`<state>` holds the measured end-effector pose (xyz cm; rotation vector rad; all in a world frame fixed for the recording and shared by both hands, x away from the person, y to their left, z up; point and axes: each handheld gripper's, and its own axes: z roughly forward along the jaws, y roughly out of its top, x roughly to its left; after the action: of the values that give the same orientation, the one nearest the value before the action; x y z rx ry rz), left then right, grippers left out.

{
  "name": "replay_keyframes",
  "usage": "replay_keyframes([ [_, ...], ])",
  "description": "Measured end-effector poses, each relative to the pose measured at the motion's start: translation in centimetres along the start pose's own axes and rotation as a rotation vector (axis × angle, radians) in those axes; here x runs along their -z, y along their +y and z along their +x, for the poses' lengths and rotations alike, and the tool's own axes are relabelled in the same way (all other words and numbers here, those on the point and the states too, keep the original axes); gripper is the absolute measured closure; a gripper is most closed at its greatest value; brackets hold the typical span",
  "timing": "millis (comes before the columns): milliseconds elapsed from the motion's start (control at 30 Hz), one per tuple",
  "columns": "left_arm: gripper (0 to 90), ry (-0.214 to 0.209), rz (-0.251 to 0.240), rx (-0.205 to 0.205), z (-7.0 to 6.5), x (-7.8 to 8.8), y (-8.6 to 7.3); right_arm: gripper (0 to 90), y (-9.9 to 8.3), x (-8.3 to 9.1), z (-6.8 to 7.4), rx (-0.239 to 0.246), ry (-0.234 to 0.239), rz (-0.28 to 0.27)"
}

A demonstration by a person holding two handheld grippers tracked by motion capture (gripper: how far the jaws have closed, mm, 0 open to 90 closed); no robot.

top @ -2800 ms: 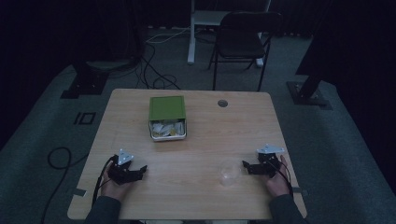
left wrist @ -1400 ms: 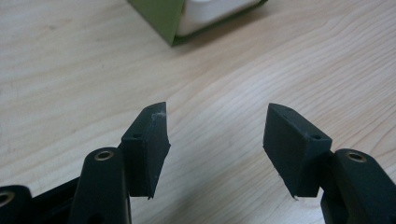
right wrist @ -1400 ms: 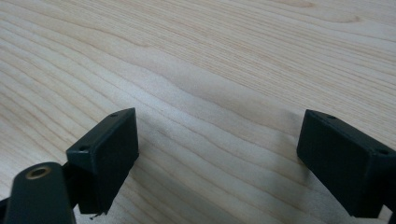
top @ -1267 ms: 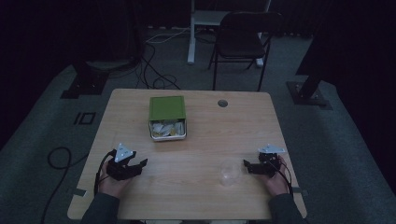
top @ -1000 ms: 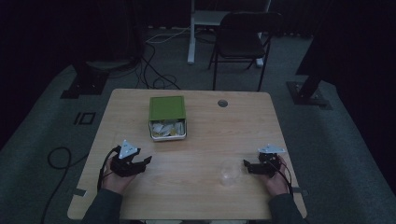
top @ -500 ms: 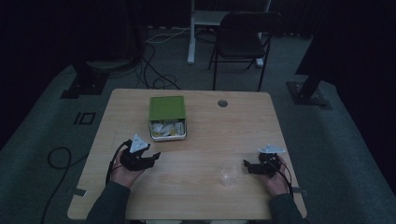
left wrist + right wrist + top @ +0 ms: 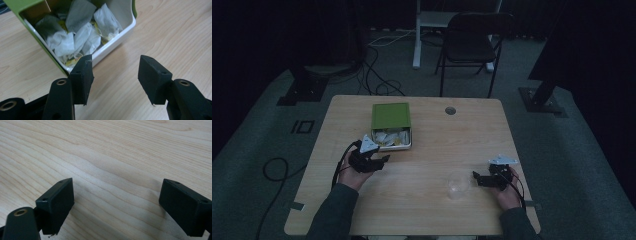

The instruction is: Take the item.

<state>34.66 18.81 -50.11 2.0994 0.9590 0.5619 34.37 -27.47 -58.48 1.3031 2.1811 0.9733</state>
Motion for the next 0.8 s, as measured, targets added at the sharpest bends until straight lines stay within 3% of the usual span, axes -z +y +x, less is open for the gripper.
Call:
replay_keyframes([
  [367,48.7,0.004,0.000,-0.018,-0.1,-1.1,1.3,12.4,0.0,0.0,0.0,-0.001,-0.001,0.000],
  [567,44.5,-0.030,0.015,-0.028,-0.4,-3.0,2.6,12.5,-0.1,0.1,0.0,-0.001,-0.001,0.000],
  [800,41.0,-0.025,0.025,-0.042,-0.7,-4.4,3.2,12.5,-0.1,0.1,0.0,0.000,-0.001,0.000],
])
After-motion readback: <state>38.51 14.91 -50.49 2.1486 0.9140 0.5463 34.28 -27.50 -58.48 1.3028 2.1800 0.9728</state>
